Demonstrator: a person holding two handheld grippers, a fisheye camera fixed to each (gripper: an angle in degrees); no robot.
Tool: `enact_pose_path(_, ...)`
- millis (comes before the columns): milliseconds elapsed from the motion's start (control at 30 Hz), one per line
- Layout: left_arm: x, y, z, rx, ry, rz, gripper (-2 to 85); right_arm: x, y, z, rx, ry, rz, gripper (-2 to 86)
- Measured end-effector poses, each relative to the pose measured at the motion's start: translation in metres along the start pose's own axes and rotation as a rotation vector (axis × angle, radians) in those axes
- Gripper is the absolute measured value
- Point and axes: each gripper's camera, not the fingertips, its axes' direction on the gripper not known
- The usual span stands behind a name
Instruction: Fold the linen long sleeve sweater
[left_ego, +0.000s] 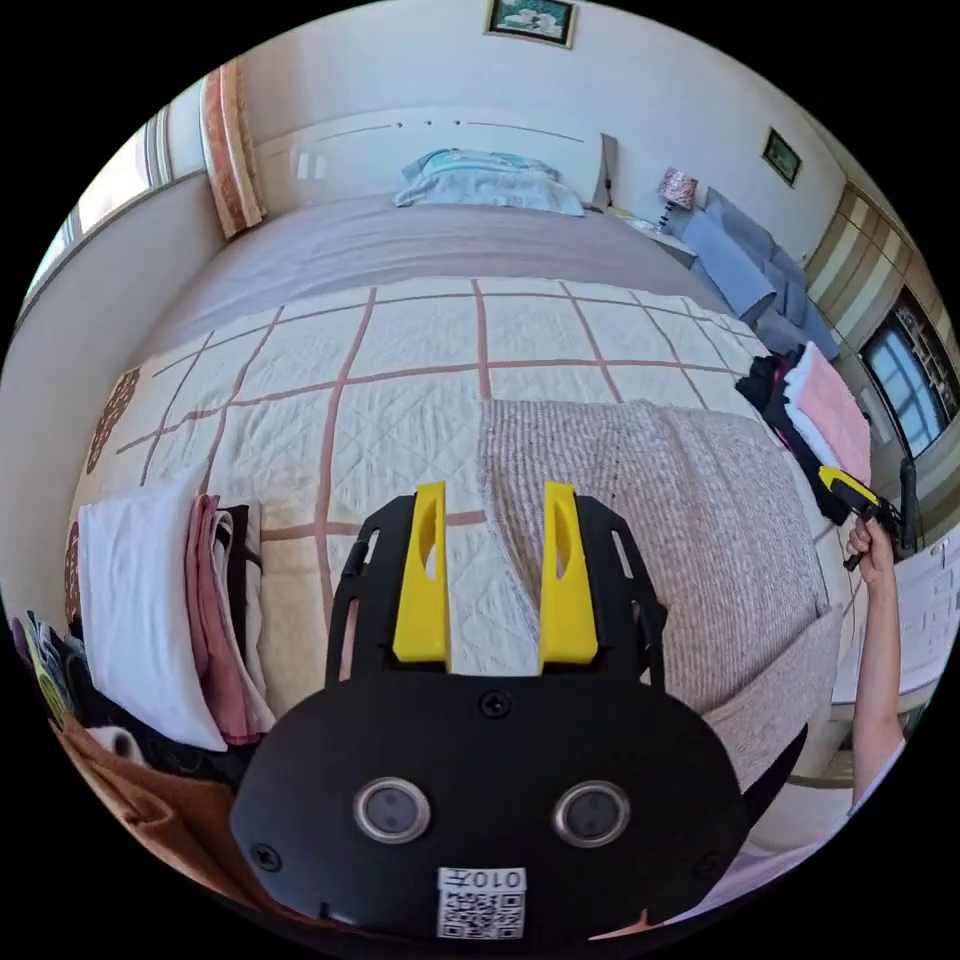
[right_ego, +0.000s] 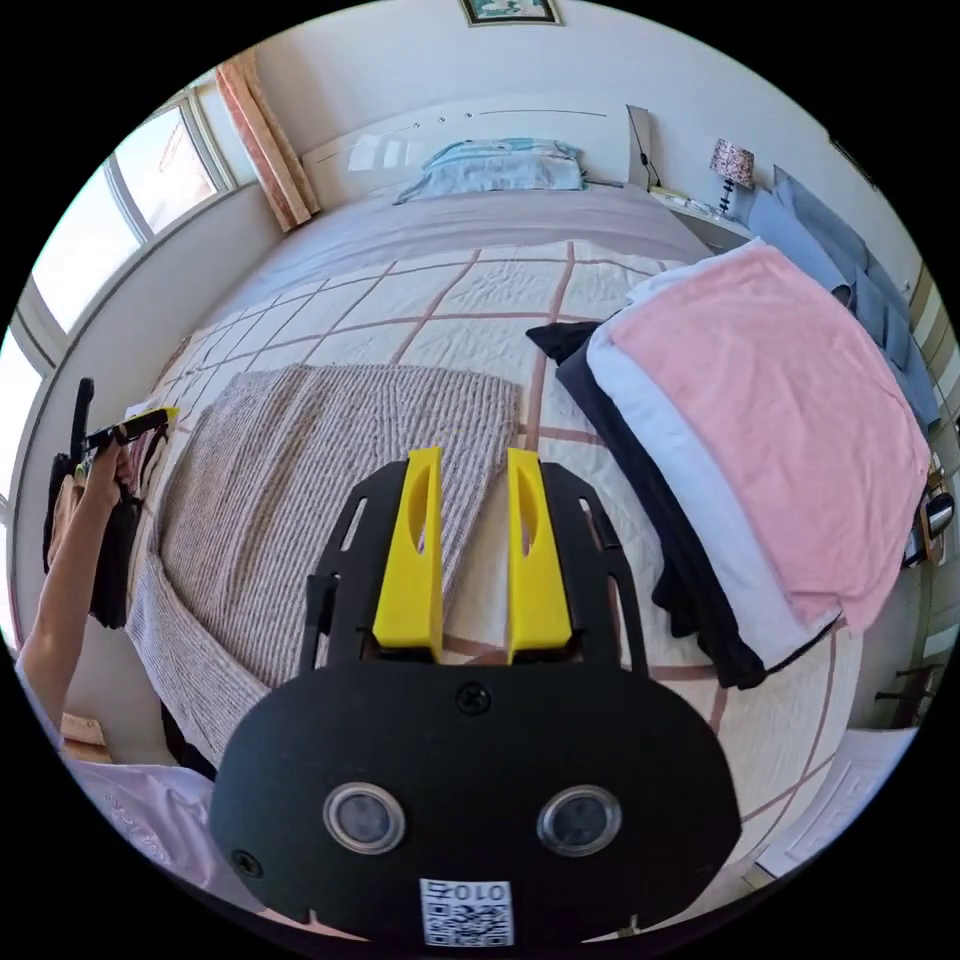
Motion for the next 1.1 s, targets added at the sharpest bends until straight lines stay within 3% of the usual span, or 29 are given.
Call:
enact_pose_path(167, -0.026, -0.031, 0.052, -0.112, 0.104, -0.132, 15.0, 0.008, -0.045, 0.049, -0.128, 0.07, 0.025, 12.0)
enact_pose_path(333, -0.024, -0.033, 0.059, -0.088, 0.076, -0.141, 14.3, -0.004, -0.044, 0.047, -0.072, 0.088, 0.039, 8.4)
enact_pose_path(500, -0.003, -0.021, 0.046, -0.104, 0.001, -0.044, 9.9, -0.021, -0.042, 0.05, -0.094, 0.149, 0.019, 4.6)
enact_pose_path(600, 0.003, -0.013, 0.027, -0.09, 0.024, 0.038, 4.2, -0.009, -0.049, 0.036, -0.156, 0.05, -0.016, 3.0)
enact_pose_path(767, -0.026, 0.011, -0.026, 0.153, 0.441, -0.014, 1.3, 0.002, -0.028, -0.046, 0.105, -0.173, -0.187, 2.4)
enact_pose_path(833, -0.021, 0.035, -0.06, 0.284, 0.509, 0.096, 0.9, -0.015, 0.021, -0.101, 0.276, -0.202, -0.485, 2.7)
enact_pose_path(900, -0.003, 0.096, -0.121, 0.479, 0.636, 0.435, 0.6, -0.028, 0.084, -0.133, 0.376, -0.142, -0.75, 3.0)
enact_pose_path(967, 0.013, 0.165, -0.164, 0.54, 0.634, 0.747, 0.5, -0.026, 0.148, -0.144, 0.367, -0.111, -0.917, 3.2)
enact_pose_path(1000, 0.021, 0.215, -0.182, 0.514, 0.567, 0.905, 0.4, -0.016, 0.183, -0.141, 0.306, -0.103, -0.948, 3.1)
enact_pose_path(1100, 0.029, 0.31, -0.181, 0.304, 0.46, 1.059, 0.3, 0.02, 0.242, -0.107, 0.135, -0.184, -0.837, 2.8)
